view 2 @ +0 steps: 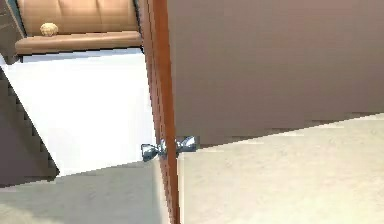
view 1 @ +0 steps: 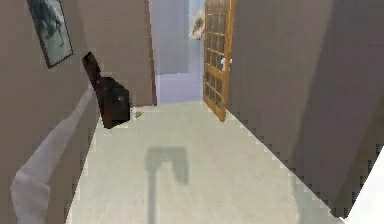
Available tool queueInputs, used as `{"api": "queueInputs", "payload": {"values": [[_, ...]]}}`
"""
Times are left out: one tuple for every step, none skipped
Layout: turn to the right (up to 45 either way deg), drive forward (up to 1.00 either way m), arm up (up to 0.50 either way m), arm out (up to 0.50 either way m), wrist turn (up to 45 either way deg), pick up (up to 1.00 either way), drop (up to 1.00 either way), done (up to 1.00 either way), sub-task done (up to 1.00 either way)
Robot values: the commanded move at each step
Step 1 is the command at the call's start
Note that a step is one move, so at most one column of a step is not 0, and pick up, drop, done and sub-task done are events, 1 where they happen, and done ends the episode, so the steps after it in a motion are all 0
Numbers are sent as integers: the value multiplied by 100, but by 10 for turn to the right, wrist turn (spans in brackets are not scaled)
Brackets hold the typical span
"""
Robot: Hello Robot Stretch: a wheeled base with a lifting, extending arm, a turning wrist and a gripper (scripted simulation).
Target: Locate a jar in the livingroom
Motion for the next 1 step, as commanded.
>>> {"api": "queueInputs", "payload": {"values": [[0, 15, 0, 0, 0, 0, 0, 0, 0]]}}
